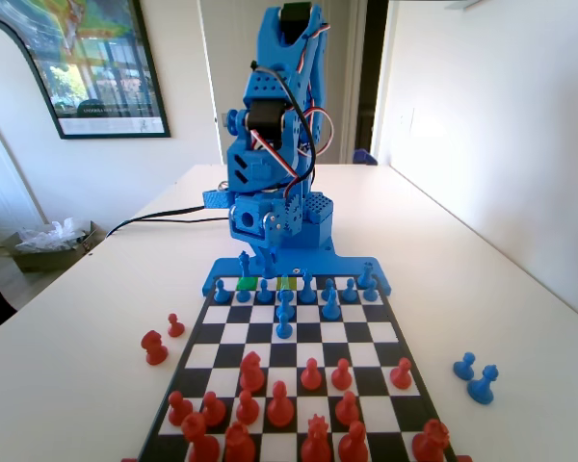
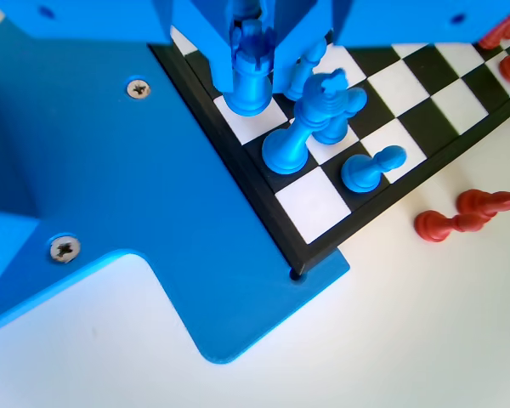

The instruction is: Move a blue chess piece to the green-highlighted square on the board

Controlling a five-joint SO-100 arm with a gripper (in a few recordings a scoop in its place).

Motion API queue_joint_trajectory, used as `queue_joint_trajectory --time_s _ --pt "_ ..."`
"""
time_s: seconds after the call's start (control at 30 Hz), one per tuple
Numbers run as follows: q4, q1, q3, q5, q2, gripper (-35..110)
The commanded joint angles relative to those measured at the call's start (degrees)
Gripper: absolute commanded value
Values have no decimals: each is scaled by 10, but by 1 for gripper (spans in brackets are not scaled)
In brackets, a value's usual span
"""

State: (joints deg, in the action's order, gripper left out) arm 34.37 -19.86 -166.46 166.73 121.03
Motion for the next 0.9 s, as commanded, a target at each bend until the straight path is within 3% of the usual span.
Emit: queue_joint_trajectory --time_s 0.0,0.87 --pt "-7 -4 -5 233 0 1" --pt "-13 -24 27 234 -40 1"
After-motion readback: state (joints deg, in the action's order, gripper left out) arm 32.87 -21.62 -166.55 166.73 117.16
